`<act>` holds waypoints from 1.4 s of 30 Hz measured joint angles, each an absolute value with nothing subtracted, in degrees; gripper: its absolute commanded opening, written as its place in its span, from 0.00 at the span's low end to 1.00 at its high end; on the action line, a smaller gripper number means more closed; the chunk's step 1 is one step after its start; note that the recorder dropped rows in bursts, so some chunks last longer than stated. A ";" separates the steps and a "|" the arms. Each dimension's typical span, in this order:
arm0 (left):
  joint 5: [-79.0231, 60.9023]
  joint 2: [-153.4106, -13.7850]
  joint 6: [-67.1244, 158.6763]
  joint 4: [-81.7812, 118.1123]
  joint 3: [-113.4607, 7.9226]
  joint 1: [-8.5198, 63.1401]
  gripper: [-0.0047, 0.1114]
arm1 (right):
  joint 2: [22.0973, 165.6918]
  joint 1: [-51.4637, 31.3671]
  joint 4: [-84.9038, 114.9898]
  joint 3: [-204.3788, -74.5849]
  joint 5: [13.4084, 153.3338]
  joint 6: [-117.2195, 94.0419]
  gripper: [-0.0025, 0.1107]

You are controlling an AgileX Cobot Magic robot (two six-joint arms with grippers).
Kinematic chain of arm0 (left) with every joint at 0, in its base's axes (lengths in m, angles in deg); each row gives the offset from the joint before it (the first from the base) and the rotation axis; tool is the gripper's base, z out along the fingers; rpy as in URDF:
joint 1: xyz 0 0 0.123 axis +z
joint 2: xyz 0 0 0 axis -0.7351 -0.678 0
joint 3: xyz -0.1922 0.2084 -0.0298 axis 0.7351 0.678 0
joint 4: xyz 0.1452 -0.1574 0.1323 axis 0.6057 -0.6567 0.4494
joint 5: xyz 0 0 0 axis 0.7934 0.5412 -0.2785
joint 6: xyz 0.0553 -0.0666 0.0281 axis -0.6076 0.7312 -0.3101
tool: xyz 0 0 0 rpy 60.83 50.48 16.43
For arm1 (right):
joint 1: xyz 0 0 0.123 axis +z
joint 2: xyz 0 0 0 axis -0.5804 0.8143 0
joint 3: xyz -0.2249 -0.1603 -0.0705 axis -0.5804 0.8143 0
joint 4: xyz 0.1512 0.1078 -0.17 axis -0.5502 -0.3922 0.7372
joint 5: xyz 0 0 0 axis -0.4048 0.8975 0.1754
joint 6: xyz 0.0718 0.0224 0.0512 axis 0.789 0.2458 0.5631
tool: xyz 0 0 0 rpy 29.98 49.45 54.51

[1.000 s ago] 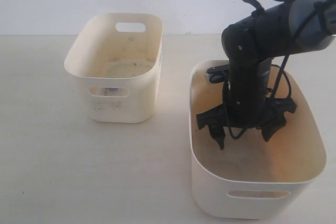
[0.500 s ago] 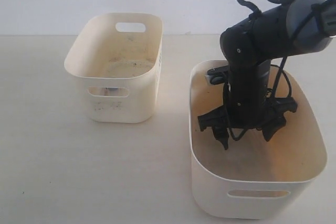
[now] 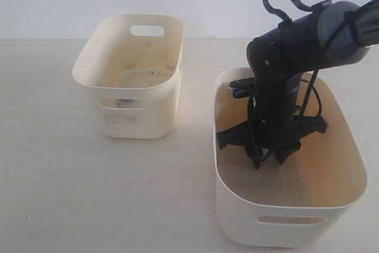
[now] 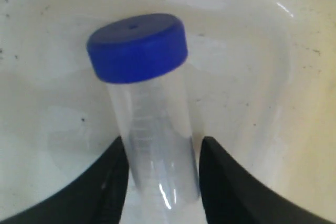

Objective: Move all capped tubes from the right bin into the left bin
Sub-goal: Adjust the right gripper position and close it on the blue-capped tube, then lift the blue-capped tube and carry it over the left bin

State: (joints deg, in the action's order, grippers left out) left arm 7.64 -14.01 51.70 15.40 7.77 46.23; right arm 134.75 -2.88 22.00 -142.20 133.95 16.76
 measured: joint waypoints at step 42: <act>7.64 -14.01 51.70 15.40 7.77 46.23 0.08 | 116.07 -2.98 11.13 -157.95 121.04 14.76 0.02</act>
State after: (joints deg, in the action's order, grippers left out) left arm 7.64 -14.01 51.70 15.40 7.77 46.23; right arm 116.07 -2.98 11.13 -157.95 121.04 14.76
